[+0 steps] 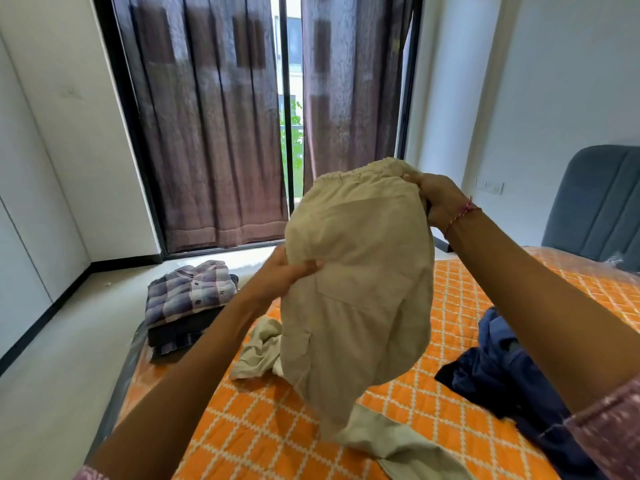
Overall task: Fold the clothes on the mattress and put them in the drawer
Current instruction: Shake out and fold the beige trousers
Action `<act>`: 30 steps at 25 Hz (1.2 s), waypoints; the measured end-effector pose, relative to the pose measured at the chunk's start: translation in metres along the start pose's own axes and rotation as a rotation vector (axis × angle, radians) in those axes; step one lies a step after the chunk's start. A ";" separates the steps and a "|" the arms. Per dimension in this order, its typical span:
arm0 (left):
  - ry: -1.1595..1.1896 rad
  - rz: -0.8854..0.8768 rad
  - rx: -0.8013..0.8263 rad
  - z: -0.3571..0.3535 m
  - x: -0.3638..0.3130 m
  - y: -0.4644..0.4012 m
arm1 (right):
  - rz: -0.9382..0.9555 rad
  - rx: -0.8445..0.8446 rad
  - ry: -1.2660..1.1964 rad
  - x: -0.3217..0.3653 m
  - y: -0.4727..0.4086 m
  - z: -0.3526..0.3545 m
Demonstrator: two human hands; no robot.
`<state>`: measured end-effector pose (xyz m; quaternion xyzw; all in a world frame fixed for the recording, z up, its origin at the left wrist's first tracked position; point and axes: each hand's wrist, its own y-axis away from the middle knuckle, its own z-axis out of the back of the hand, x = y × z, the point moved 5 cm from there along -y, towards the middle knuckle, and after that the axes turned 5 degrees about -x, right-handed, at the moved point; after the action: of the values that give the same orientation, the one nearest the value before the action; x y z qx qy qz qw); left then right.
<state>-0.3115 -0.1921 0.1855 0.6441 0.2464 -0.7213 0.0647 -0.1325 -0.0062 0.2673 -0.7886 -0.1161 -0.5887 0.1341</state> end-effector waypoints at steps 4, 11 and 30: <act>0.481 0.074 -0.137 0.012 -0.020 -0.030 | -0.145 0.224 -0.276 -0.047 0.024 0.001; 0.302 0.252 -0.444 0.067 -0.006 -0.039 | -0.004 0.383 -0.462 -0.111 0.087 -0.026; 0.354 0.199 -0.284 0.064 0.031 -0.027 | -0.318 -0.252 -0.080 -0.159 0.075 -0.027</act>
<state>-0.3849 -0.1894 0.1666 0.7661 0.2881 -0.5453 0.1810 -0.1753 -0.0896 0.1166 -0.7937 -0.1698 -0.5804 -0.0652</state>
